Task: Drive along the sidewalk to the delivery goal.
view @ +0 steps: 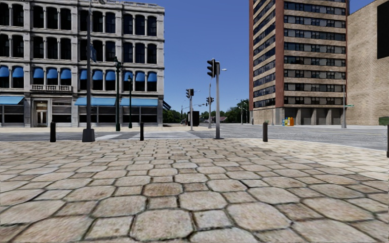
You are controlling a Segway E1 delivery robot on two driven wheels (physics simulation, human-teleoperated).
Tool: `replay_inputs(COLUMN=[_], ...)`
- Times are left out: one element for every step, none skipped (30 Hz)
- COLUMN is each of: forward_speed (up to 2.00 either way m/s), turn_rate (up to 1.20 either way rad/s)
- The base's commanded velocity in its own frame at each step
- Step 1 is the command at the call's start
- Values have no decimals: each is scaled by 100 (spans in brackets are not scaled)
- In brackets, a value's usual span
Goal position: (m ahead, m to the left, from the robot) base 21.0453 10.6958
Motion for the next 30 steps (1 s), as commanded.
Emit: replay_inputs(forward_speed=[200,200,200,200,200,200,200,200,200,200,200,200,200,200,200,200,200,200,200,200,200,200,200,200,200,200,200,200,200,200], turn_rate=[0,0,0,0,0,0,0,0,0,0,0,0,0,0,1,2,2,3,3,4,7,9,9,11,13,16,24,27,28,28])
